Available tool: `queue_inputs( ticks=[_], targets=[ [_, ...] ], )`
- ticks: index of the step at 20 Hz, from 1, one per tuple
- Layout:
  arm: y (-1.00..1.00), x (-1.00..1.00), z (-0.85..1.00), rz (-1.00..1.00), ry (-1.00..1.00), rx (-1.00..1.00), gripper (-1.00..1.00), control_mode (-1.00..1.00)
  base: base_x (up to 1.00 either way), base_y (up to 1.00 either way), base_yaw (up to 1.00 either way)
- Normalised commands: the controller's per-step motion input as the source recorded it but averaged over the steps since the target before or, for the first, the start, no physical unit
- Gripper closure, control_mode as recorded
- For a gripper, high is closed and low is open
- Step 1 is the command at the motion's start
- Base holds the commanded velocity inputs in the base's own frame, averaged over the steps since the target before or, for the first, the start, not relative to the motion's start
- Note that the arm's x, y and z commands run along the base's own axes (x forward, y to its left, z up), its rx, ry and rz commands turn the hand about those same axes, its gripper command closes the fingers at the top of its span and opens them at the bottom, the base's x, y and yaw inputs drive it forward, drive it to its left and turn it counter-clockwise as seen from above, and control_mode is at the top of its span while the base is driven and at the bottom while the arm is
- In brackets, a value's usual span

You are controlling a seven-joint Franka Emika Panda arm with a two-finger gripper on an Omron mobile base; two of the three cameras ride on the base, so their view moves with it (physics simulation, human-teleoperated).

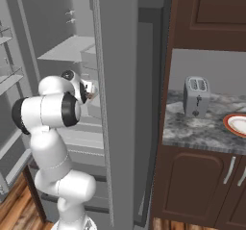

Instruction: Pick onion from the fridge and place it on the plate on the counter.

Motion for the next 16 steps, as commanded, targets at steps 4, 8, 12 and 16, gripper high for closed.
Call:
queue_inputs(
  ticks=[4, 8, 12, 16],
  targets=[
    [0.00, 0.35, -0.11, 0.00, 0.00, 0.00, -1.00, -1.00, 0.00, 0.00, 0.00],
    [0.02, 0.41, -0.17, 0.00, 0.00, 0.00, -1.00, -1.00, 0.00, 0.00, 0.00],
    [0.04, 0.41, -0.21, 0.00, 0.00, 0.00, -1.00, -1.00, 0.00, 0.00, 0.00],
    [0.04, 0.38, -0.21, 0.00, 0.00, 0.00, -1.00, -1.00, 0.00, 0.00, 0.00]
  ],
)
